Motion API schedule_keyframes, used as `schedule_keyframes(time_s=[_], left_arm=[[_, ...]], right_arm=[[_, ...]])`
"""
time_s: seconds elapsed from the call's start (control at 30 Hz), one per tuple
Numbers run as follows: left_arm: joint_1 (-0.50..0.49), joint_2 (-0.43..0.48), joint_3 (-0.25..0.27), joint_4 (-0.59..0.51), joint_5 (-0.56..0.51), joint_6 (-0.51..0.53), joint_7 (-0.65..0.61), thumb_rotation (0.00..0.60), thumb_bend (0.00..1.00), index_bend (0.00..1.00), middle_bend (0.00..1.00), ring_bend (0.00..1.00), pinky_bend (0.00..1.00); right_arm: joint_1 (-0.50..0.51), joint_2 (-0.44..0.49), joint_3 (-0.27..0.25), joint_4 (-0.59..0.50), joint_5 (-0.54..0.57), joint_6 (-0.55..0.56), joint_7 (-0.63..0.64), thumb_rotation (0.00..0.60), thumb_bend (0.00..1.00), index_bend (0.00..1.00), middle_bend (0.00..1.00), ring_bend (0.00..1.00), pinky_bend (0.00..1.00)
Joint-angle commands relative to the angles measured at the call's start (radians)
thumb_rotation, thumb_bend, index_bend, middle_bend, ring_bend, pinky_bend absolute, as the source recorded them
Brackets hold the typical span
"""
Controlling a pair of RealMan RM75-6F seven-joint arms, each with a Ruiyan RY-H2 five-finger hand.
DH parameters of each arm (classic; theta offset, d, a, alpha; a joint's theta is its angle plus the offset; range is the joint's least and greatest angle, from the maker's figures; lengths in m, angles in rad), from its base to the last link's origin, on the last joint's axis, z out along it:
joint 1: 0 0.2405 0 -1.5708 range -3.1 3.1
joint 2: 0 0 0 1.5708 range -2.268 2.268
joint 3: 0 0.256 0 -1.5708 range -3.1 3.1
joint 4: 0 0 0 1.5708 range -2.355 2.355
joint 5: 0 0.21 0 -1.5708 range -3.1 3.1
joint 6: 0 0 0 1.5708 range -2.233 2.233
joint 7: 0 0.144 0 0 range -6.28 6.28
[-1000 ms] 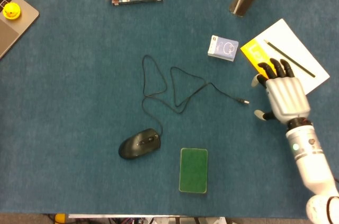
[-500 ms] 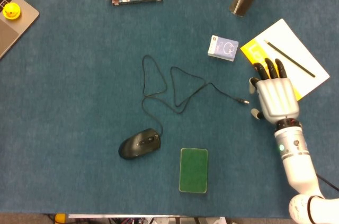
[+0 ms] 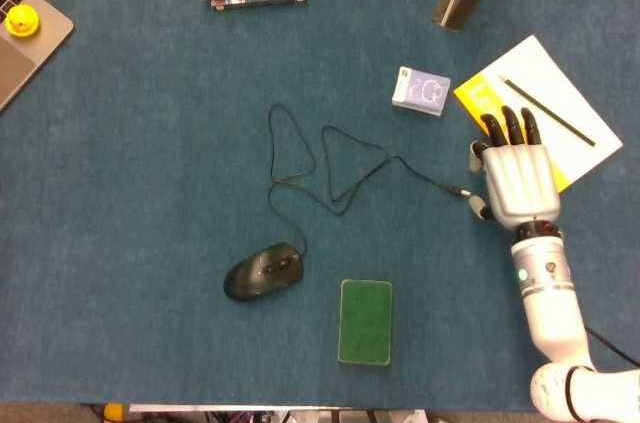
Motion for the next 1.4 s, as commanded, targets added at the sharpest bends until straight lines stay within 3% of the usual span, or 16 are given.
schedule_keyframes(time_s=[0.03, 0.87, 1.4], left_arm=[[0.001, 0.0, -0.001, 0.001, -0.001, 0.0, -0.002, 0.6, 0.0, 0.28, 0.17, 0.21, 0.44], [0.011, 0.001, -0.001, 0.013, -0.001, 0.0, -0.028, 0.6, 0.0, 0.28, 0.17, 0.21, 0.44], [0.015, 0.0, 0.0, 0.017, -0.003, -0.005, -0.034, 0.6, 0.0, 0.28, 0.17, 0.21, 0.44]], right_arm=[[0.003, -0.003, 0.002, -0.001, 0.001, -0.007, 0.007, 0.6, 0.18, 0.55, 0.17, 0.0, 0.04], [0.021, -0.04, 0.009, 0.014, 0.076, -0.024, -0.01, 0.6, 0.18, 0.55, 0.15, 0.0, 0.04], [0.029, -0.061, 0.022, 0.053, 0.116, -0.035, -0.003, 0.6, 0.24, 0.55, 0.15, 0.0, 0.04]])
